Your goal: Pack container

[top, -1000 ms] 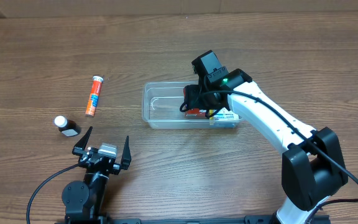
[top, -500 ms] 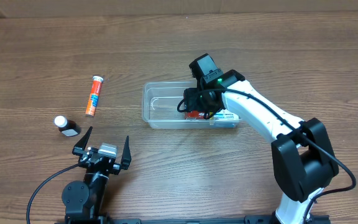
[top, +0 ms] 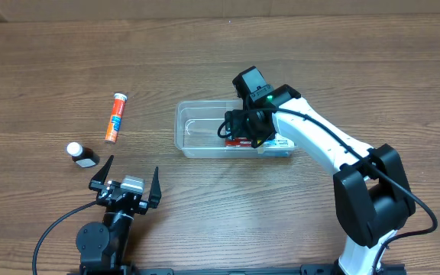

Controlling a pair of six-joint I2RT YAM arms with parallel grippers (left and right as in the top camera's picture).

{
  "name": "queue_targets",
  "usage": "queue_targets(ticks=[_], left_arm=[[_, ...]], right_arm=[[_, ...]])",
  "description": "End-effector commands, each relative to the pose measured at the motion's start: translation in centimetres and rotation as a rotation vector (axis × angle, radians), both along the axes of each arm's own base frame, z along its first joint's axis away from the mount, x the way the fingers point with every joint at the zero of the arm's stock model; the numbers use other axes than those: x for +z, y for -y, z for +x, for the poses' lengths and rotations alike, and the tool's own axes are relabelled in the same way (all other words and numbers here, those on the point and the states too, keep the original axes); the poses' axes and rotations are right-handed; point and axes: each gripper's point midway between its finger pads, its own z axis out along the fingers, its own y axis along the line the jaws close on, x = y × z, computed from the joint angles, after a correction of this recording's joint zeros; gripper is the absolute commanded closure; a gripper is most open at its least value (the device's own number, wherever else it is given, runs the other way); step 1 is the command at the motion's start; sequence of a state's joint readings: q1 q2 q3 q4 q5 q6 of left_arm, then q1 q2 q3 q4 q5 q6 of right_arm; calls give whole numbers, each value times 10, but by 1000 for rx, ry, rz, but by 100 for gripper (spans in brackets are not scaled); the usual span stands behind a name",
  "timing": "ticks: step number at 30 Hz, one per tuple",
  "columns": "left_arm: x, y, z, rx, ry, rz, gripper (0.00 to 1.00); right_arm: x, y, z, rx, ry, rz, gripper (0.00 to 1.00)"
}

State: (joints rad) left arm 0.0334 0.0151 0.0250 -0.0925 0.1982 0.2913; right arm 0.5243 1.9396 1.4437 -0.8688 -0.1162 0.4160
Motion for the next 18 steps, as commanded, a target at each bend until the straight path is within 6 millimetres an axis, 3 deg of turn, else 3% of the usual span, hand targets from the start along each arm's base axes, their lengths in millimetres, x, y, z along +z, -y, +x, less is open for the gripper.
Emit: queue_targets(ticks=[1,5,7,9,12,15,18], left_arm=[[0,-1,0,1,5,-7,0],[0,-1,0,1,5,-7,0],[0,-1,0,1,5,-7,0],[0,-1,0,1,5,-7,0],[0,-1,0,1,5,-7,0],[0,-1,0,1,5,-7,0],[0,-1,0,1,5,-7,0]], right_arm=[[47,-13,18,30,76,35,22],[115,-15,25,61,164,66,16],[152,-4,29,73,214,55,12],[180,30,39,0,255,-23,7],[197,88,54,-130,281,-115,0],[195,136,63,-242,254,-141,0],[192,212,66,-417,210,-172,0]])
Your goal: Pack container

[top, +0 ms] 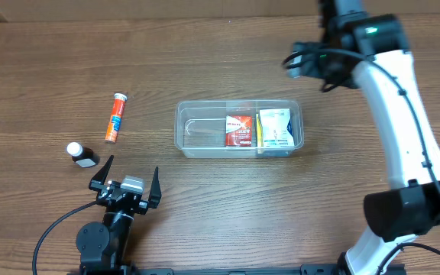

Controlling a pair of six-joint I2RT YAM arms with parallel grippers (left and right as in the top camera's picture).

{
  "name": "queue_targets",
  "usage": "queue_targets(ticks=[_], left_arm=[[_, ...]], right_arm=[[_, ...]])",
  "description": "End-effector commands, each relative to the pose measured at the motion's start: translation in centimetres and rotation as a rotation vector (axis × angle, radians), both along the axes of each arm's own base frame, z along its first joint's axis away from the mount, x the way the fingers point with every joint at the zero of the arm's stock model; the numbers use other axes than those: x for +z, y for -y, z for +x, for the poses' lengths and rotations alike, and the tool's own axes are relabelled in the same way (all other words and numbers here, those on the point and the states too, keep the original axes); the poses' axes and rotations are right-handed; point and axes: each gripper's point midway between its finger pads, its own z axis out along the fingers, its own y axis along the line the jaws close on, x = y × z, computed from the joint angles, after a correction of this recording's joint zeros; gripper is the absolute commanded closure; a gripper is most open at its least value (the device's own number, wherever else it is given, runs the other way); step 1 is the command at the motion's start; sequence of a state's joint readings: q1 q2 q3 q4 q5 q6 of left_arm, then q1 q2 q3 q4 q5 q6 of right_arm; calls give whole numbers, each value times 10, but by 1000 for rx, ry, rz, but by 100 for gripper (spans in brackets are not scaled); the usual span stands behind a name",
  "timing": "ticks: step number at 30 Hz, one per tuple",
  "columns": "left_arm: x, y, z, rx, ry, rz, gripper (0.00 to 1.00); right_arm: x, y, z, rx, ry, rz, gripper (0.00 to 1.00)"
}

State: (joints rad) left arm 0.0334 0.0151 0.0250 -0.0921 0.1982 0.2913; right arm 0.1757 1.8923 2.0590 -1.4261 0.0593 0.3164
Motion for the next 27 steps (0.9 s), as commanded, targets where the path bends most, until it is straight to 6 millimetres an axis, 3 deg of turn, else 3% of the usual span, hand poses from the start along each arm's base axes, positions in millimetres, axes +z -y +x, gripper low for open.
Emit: queue_targets(ticks=[1,3,8,14,16,22,24,27], left_arm=[[0,-1,0,1,4,-7,0],[0,-1,0,1,4,-7,0],[0,-1,0,1,4,-7,0],[1,0,0,1,7,-7,0],[19,2,0,-14,81,-23,0],[61,-42,2,226,62,-184,0],[71,-48,12,238,-9,-187,0],[85,-51,50,171,-191,-251,0]], right_arm=[[17,64,2,-147,39,-21,0],[17,95,0,-221,34,-23,0],[17,138,-5,-325,34,-25,0],[17,142,-6,-336,34,-25,0],[17,142,-6,-336,34,-25,0],[17,142,-6,-336,34,-25,0],[17,142,-6,-336,34,-25,0],[17,142,-6,-336,34,-25,0]])
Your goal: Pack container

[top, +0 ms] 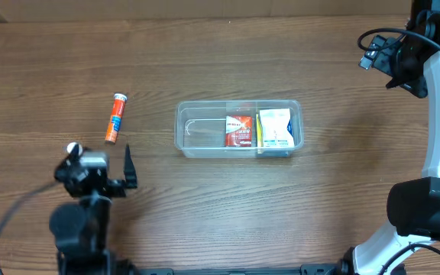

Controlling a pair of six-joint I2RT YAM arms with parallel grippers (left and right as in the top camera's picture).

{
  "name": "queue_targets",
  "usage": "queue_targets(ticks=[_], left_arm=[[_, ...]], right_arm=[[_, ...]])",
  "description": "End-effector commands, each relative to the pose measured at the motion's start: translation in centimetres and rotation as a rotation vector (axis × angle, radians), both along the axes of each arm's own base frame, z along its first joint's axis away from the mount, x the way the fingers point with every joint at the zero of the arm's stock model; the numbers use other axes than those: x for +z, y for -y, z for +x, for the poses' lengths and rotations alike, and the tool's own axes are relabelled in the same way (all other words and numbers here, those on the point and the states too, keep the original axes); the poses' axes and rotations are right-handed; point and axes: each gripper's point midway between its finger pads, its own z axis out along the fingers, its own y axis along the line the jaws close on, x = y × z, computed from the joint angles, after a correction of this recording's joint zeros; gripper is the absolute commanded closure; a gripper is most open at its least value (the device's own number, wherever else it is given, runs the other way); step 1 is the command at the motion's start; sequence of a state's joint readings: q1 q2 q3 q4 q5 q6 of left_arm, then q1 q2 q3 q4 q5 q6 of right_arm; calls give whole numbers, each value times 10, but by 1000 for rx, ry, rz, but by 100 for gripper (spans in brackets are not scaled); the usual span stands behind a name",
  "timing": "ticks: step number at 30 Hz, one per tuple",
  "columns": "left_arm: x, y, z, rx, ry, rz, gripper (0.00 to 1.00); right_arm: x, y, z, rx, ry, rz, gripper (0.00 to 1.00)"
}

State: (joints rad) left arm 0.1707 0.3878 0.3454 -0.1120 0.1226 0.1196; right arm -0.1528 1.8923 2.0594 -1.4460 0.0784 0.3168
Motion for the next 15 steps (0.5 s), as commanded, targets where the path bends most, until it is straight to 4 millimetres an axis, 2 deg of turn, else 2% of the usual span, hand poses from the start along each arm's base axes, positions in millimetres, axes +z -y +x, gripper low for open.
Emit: queue_targets(ticks=[1,3,5,8,9,11,13,15], left_arm=[[22,-4,44,-87,-152,-127,0],[20,-14,73,-102,-278,-190,0],[7,-22,96,-97,-407,-241,0],[-33,-33,122,-71,-574,-294,0],[-53,-37,130,-65,-614,-307,0],[-75,-25,143,-165,-633,-333,0],[-75,-12,162,-282,-567,-347,0],[-79,-16,172,-278,-545,-311,0]], right_arm=[[18,1,0,0,51,-16,0],[18,1,0,0,51,-16,0],[18,1,0,0,51,-16,0],[18,1,0,0,51,-16,1],[18,1,0,0,51,-15,0],[18,1,0,0,51,-16,0],[18,1,0,0,51,-16,0],[18,1,0,0,51,-16,0]])
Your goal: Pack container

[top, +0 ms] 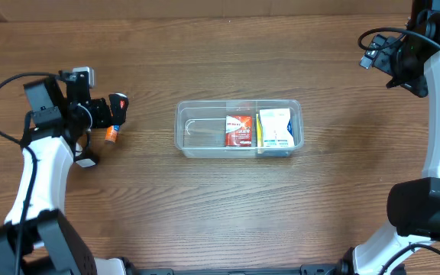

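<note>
A clear plastic container (180, 130) lies mid-table, holding a red packet (239, 130) and a white packet (275, 127) in its right half; its left half is bare. An orange tube (111, 135) lies to its left, with my left gripper (107, 114) across its middle, hiding most of it. How the jaws stand there does not show. A small dark bottle (88, 161) peeks out from under the left arm. My right gripper (374, 58) hangs at the far right rear, well away from the container, holding nothing that I can see.
Wooden table with its far edge near the top of the view. The left arm curves along the left side from the front. The right arm's base stands at the front right and the arm runs up the right edge.
My left gripper has moved from beside the small bottle, near the front left, up to the orange tube. The tube, the bottle and the right arm are where they were.
My right gripper was down in the container over the red packet. Then it was raised behind the container, with both packets lying inside. Then it stood at the far right while the left arm had moved beside the bottle; the left gripper is now at the tube.
</note>
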Controlling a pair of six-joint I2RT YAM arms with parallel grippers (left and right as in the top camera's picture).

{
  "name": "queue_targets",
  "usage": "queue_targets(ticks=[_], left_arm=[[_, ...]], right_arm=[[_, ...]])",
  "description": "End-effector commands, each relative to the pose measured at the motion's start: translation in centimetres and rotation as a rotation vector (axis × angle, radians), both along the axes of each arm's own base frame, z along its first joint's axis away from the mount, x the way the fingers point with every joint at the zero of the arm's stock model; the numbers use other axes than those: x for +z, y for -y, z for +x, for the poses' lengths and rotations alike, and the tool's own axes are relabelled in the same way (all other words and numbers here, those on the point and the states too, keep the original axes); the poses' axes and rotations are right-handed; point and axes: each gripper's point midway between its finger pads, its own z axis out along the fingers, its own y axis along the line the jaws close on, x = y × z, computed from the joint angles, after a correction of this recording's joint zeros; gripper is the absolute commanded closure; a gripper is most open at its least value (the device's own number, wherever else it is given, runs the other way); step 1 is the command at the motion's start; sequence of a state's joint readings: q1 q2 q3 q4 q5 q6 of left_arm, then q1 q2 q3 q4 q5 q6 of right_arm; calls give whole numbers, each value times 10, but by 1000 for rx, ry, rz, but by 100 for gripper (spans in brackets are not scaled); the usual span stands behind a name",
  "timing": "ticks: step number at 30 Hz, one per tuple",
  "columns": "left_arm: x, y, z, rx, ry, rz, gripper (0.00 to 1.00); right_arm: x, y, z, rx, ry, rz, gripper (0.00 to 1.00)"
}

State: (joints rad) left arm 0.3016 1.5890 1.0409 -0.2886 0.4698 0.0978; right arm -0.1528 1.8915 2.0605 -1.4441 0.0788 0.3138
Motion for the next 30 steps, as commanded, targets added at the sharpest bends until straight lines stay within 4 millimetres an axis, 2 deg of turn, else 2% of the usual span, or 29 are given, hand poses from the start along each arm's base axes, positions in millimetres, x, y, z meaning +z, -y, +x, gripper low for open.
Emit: queue_targets(ticks=[1,4,7,9,12,16,17,20,23,25,26,28,30], left_arm=[[11,5,20,-79,102,11,0],[4,-4,35,-57,131,40,0],[-19,-11,37,-37,87,66,0],[-40,-9,37,-47,41,55,0],[-61,-1,36,-72,-4,59,0],[-93,10,28,-119,-100,185,2],[-97,11,27,-121,-115,213,2],[-104,5,26,-83,-148,279,11],[-106,-6,25,-13,-172,297,12],[-106,-6,24,-10,-177,298,13],[-107,-6,23,-2,-183,291,14],[-109,-4,21,-1,-198,284,28],[-112,0,16,-14,-220,281,49]], right_arm=[[18,1,0,-2,48,-14,0],[18,1,0,-2,48,-14,0],[18,1,-1,-2,48,-13,0],[18,1,0,-2,48,-14,0],[18,1,0,-2,48,-14,0],[18,1,0,-2,48,-14,0],[18,1,0,-2,48,-14,0],[18,1,0,-2,48,-14,0],[18,1,0,-2,48,-14,0],[18,1,0,-2,48,-14,0],[18,1,-1,-3,48,-14,0],[18,1,-1,-2,48,-13,0],[18,1,0,-2,48,-14,0]])
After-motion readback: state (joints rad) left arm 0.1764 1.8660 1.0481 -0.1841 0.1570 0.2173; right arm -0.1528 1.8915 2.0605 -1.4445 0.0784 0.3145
